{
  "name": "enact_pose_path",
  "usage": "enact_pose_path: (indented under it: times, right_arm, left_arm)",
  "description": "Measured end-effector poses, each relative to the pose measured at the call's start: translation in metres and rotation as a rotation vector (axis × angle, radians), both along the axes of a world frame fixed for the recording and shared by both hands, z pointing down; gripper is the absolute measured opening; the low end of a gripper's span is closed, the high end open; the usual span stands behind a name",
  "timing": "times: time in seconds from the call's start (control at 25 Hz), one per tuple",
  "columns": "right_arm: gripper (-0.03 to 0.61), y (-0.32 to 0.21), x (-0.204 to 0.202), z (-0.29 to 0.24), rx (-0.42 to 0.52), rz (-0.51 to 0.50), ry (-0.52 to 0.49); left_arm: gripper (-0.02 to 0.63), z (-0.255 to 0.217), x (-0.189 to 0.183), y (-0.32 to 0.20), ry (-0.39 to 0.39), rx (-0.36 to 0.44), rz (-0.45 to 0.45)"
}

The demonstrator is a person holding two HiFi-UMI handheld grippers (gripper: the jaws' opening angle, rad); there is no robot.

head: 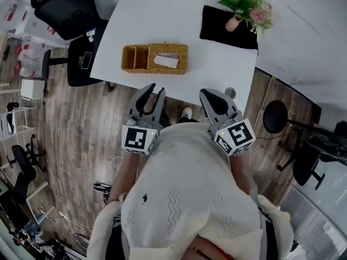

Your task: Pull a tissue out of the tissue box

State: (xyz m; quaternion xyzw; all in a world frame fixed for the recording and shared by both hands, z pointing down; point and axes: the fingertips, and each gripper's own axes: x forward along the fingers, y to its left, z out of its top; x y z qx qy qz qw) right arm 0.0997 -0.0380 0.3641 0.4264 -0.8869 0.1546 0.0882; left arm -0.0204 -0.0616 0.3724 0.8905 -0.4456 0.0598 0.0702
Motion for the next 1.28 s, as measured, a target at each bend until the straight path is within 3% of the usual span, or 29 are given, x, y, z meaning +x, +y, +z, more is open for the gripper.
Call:
enact_pose_path:
  times: [0.36, 1.28]
  right_arm:
    - [0.002, -0.016, -0.018, 0.004, -0.023, 0.106, 0.037]
    - [0.002, -0.041, -0.038, 0.021, -0.084, 0.446, 0.066]
  left_arm:
    - [0.103, 0.031, -0.011, -0.035, -0.069, -0.045, 0.139]
    - [0.104, 0.163, -0.02, -0.093, -0.493, -0.097, 0.644]
